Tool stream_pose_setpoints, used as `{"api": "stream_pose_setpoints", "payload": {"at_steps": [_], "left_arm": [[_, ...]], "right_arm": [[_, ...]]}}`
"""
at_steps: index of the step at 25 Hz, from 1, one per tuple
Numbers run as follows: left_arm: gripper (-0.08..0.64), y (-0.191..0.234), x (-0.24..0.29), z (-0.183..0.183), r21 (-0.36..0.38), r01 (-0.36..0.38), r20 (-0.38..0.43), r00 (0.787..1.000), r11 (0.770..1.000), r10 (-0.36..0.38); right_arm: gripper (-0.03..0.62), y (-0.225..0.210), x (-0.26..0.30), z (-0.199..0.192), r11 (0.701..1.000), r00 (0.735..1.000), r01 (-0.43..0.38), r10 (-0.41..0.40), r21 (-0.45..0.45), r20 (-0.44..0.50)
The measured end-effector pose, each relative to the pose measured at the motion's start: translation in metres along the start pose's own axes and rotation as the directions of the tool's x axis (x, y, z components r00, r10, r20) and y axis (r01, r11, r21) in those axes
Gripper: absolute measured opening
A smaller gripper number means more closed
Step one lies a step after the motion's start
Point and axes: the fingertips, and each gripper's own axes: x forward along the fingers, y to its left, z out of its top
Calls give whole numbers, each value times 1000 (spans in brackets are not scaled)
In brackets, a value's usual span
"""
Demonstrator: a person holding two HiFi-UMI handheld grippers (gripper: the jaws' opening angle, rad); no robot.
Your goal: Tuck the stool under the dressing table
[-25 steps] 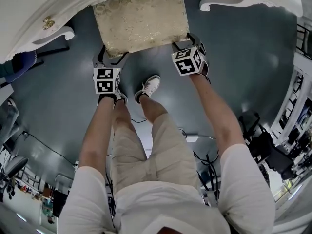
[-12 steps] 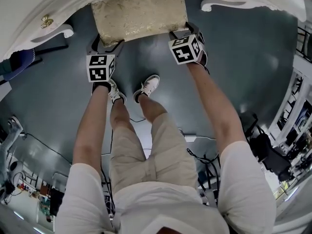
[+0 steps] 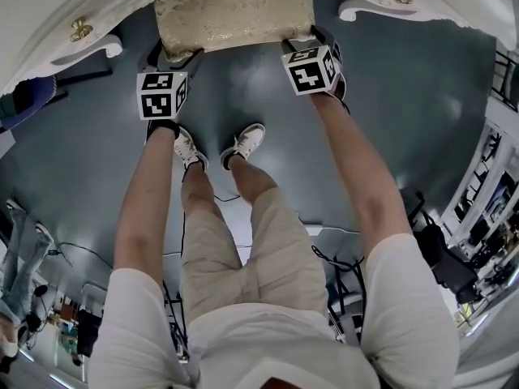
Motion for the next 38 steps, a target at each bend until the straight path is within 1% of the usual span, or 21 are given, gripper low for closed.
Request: {"api": "stream_pose_setpoints", "payload": {"at_steps": [8,15,27,32,38], "left_arm": [[433,4,4,5,-26,-14,44,999,1000,15],[426,15,11,16,-47,-21,54,998,999,24],[423,30,23,35,-48,-17,74,997,999,20],[422,39,29,44,-41,-17,76,997,999,20],[422,48,33,52,-36,-13,84,996,999,16]], "right_arm": [[302,-6,5,8,1000,1000,6,-6,-5,-4],[302,-14,13,23,1000,1000,9,-9,-6,-5],[302,-25,24,44,1000,1000,13,-13,-4,-6],[301,-28,29,54,999,999,31,-31,9,8],[301,-30,30,68,1000,999,27,-28,13,26]]}}
